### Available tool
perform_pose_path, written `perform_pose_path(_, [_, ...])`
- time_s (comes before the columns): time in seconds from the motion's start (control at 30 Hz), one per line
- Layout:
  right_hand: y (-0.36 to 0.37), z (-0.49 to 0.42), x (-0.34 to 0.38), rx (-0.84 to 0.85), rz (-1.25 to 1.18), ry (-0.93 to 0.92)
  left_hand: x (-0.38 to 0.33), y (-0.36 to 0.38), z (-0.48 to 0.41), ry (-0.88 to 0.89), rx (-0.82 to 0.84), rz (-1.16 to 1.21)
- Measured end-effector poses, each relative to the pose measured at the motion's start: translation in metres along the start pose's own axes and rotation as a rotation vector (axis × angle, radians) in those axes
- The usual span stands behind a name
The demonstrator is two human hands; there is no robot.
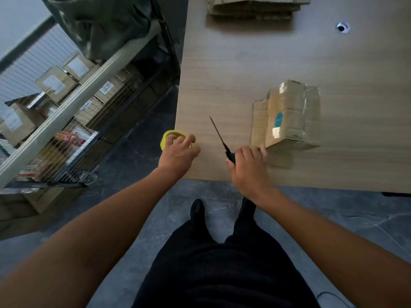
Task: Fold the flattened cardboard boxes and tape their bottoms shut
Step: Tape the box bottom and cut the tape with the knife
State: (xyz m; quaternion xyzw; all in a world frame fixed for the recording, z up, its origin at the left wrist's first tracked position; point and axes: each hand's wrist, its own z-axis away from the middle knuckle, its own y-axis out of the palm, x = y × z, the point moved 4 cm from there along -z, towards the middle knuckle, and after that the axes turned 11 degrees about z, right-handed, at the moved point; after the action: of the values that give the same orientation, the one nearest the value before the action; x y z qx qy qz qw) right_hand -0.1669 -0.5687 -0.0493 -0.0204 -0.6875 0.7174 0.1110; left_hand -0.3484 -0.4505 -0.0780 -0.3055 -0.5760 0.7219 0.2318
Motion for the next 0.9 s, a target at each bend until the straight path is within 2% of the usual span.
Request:
perform_pose_path(0.07, [0.023,-0.012,0.018,0.170,-0.053,0.119,0.003,0.011,0.003,0.045,-0.004,0.022])
perform_pose_path(0.13, [0.044,-0.022,0.029,0.239,-0.091,0.223,0.011,0.023,0.007,0.082,-0.068,0.060])
perform_pose_path(0.3, [0.075,-0.029,0.040,0.156,0.004,0.369,0.024,0.043,0.013,0.166,-0.248,0.104])
perform_pose_path(0.43, [0.084,-0.037,0.039,0.073,0.015,0.417,0.023,0.052,0.014,0.122,-0.364,0.136])
perform_pose_path(0.63, [0.084,-0.043,0.042,0.075,-0.038,0.341,0.018,0.052,0.008,-0.109,-0.285,0.250])
perform_pose_path(0.8, [0.036,-0.030,0.044,-0.065,-0.071,0.237,0.020,0.021,0.007,-0.103,-0.167,0.313])
perform_pose_path(0.9, [0.002,-0.016,0.036,-0.119,-0.077,0.219,0.008,0.000,0.007,-0.062,-0.158,0.366])
